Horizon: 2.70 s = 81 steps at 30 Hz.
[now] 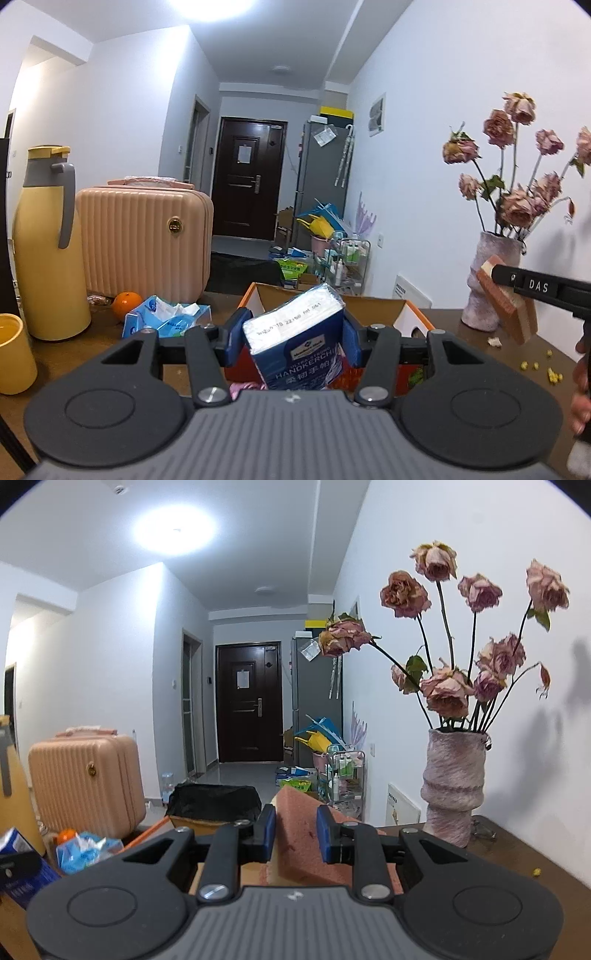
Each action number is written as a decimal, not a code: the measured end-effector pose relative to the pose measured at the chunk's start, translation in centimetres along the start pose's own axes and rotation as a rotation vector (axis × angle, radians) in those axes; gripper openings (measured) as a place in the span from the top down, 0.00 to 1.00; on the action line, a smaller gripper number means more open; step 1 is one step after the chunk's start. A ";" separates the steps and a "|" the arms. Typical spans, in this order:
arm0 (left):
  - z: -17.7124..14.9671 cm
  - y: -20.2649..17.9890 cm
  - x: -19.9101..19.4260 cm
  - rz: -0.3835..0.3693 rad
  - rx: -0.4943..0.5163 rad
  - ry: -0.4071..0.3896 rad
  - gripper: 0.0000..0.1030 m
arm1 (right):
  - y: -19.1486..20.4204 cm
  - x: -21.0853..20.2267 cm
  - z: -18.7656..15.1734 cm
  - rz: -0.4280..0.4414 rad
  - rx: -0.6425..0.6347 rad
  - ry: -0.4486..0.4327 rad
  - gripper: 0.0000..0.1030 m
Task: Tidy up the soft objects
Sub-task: 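Carry the sponge and tissue packet over the cardboard box with both tools, then open both tools to drop the sponge and tissue packet into the box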
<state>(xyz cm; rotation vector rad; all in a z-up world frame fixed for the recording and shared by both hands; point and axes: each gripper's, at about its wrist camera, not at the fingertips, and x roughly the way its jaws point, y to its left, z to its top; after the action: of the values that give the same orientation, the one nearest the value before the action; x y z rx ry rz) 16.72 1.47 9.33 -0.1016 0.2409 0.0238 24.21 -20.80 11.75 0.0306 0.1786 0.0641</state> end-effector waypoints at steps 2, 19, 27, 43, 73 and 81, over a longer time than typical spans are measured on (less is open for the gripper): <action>0.4 -0.2 1.0 0.008 -0.015 -0.001 0.49 | 0.0 1.0 0.0 0.003 0.034 0.003 0.78; 0.9 -0.7 10.3 0.077 -0.038 0.022 0.49 | 1.4 8.2 -2.6 0.048 0.065 0.032 0.78; 1.3 -1.2 13.5 0.082 -0.017 0.027 0.49 | 2.0 10.6 -2.2 0.063 0.040 0.067 0.78; 1.4 -1.7 19.8 0.093 0.049 0.085 0.49 | 3.7 16.9 -2.7 0.094 -0.056 0.213 0.78; 0.8 0.1 22.7 0.164 0.013 0.155 0.00 | 3.2 19.9 -4.4 0.005 -0.079 0.365 0.00; 0.7 0.0 21.0 0.151 0.018 0.138 0.00 | 2.6 18.6 -4.6 -0.002 -0.087 0.361 0.00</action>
<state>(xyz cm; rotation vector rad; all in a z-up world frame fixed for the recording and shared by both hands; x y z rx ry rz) 37.30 1.73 4.94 -0.0669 0.3861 0.1654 41.52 -16.84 3.99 -0.0685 0.5361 0.0750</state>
